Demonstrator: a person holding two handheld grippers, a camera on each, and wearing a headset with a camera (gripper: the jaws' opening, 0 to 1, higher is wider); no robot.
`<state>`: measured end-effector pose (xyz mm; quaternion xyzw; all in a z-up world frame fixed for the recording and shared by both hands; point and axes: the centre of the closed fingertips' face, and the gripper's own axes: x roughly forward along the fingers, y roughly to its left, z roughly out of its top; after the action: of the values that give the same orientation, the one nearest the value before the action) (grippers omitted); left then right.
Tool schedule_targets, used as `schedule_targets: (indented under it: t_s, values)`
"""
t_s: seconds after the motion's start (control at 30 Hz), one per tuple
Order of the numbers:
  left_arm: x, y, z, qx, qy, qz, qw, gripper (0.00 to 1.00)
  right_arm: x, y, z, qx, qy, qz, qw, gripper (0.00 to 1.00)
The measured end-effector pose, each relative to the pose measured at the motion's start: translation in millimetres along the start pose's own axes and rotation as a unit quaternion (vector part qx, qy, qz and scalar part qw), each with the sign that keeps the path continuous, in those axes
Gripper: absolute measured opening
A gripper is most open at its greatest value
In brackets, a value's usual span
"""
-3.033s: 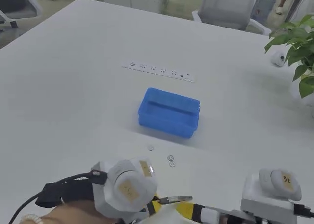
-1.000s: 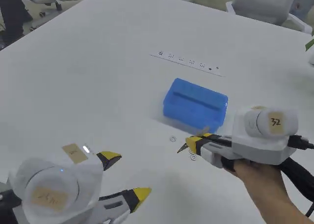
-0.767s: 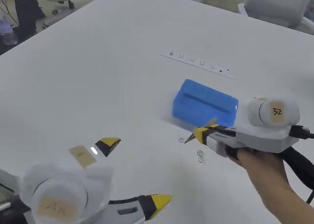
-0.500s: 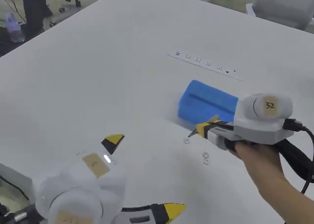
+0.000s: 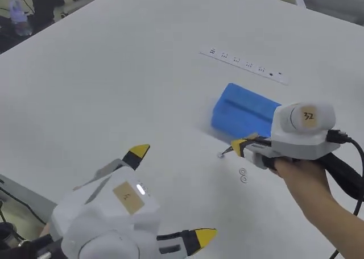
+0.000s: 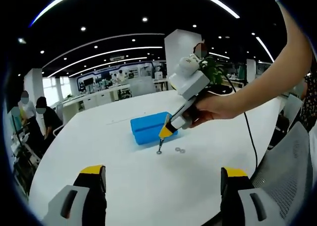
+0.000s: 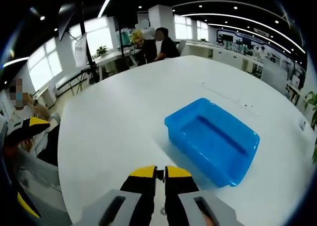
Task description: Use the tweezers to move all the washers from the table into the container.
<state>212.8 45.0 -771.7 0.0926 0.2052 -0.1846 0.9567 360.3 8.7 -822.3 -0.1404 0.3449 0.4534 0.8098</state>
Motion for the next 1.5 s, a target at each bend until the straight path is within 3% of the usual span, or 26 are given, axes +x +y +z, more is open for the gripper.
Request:
schedule_targets:
  t_s: [0.27, 0.43, 0.63, 0.77, 0.83, 0.9, 0.93, 1.0, 1.13, 1.2, 1.27, 1.4, 1.5]
  values:
    - [-1.5, 3.4, -0.6, 0.005, 0.003, 0.007, 1.0000, 0.96, -8.9, -0.2, -3.9, -0.008, 0.027, 0.004, 0.9996, 0.01]
    - [-1.9, 2.3, -0.3, 0.011, 0.003, 0.005, 0.9999, 0.95, -19.1, 3.5, -9.6, -0.018, 0.067, 0.022, 0.9974, 0.01]
    - [-2.0, 1.9, -1.8, 0.017, 0.009, 0.004, 0.9998, 0.95, -8.9, 5.1, -19.3, -0.039, 0.109, 0.025, 0.9930, 0.01]
    - [-2.0, 3.0, -3.0, 0.019, 0.013, 0.007, 0.9997, 0.94, -2.8, 6.8, -12.3, -0.033, 0.094, 0.017, 0.9949, 0.01]
    - [-2.1, 3.1, -3.4, 0.021, 0.015, 0.008, 0.9996, 0.94, 1.2, 5.2, -10.1, -0.032, 0.074, 0.005, 0.9967, 0.01]
    - [-2.1, 3.4, -4.0, 0.023, 0.016, 0.009, 0.9996, 0.94, 4.4, 7.8, -7.8, -0.011, 0.041, -0.002, 0.9991, 0.01]
    - [-1.9, 3.6, -4.5, 0.024, 0.017, 0.010, 0.9995, 0.94, 5.6, 9.2, -6.9, -0.016, 0.019, -0.007, 0.9997, 0.01]
    - [-1.9, 3.7, -5.0, 0.024, 0.018, 0.010, 0.9995, 0.94, 4.9, 6.8, -6.6, -0.017, 0.000, -0.025, 0.9995, 0.01]
    - [-2.2, 3.7, -5.3, 0.026, 0.018, 0.011, 0.9994, 0.94, 1.1, 4.4, -7.9, 0.028, -0.014, -0.035, 0.9989, 0.02]
    - [-2.2, 3.8, -5.3, 0.027, 0.019, 0.011, 0.9994, 0.94, -1.0, 1.4, -3.9, 0.058, -0.040, -0.035, 0.9969, 0.02]
    - [-2.5, 3.5, -5.5, 0.028, 0.019, 0.010, 0.9994, 0.94, -1.7, -0.2, -3.0, 0.093, -0.045, -0.031, 0.9941, 0.02]
    - [-2.8, 3.4, -5.5, 0.031, 0.018, 0.010, 0.9993, 0.94, -1.2, -2.9, 3.5, 0.067, -0.051, -0.045, 0.9954, 0.03]
    - [-2.8, 3.9, -6.3, 0.031, 0.020, 0.011, 0.9992, 0.94, 2.0, -4.1, 10.1, 0.076, -0.061, -0.045, 0.9942, 0.03]
